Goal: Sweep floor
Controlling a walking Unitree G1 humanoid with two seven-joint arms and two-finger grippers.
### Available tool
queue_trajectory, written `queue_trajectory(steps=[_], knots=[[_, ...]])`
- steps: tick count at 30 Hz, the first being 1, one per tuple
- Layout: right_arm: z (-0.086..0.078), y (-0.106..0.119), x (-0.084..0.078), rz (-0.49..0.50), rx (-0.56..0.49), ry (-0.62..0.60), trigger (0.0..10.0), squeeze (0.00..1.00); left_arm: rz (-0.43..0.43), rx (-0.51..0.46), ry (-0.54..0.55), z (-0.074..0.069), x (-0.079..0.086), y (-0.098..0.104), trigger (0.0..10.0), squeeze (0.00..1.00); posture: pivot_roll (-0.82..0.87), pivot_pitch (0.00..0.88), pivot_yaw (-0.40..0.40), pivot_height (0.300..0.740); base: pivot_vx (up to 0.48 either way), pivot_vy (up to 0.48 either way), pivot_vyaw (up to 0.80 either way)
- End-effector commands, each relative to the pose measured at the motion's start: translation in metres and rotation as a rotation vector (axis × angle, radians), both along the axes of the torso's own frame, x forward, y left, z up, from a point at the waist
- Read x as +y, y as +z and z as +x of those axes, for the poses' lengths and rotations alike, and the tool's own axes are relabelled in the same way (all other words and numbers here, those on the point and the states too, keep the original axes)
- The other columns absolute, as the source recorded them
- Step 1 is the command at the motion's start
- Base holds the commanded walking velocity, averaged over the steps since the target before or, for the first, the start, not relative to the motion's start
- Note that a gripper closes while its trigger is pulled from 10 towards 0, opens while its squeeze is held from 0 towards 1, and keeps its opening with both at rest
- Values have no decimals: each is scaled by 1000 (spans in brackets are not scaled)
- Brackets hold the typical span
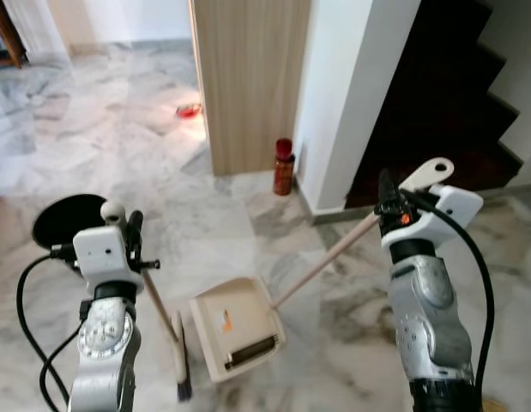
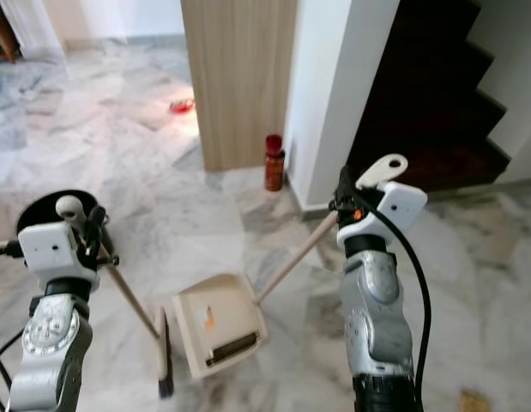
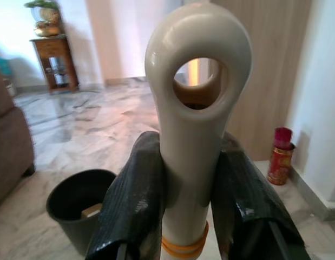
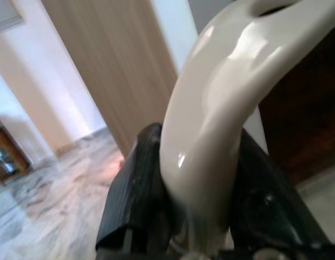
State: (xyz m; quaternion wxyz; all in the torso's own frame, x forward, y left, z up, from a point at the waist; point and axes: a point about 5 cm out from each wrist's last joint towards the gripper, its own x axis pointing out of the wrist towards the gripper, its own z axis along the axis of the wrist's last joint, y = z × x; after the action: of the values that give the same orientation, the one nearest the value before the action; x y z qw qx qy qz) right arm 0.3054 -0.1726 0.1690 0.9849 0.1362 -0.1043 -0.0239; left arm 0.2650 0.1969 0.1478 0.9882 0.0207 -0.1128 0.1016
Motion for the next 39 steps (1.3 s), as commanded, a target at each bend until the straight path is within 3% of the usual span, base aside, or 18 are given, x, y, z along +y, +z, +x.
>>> queue_trajectory(steps=[1,11,39], knots=[[0,16,-1,-3,-63,-5,10000,0,20,-49,4,0,2,12,10000,0,-10,112,21,740,0,480,0],[-1,21,1,6,-75,-1,10000,0,24,-47,2,0,3,14,10000,0,-6,128,28,740,0,480,0],[-4,34,11,29,-111,37,10000,0,41,-51,-28,-2,-3,14,10000,0,-4,63,37,740,0,474,0]])
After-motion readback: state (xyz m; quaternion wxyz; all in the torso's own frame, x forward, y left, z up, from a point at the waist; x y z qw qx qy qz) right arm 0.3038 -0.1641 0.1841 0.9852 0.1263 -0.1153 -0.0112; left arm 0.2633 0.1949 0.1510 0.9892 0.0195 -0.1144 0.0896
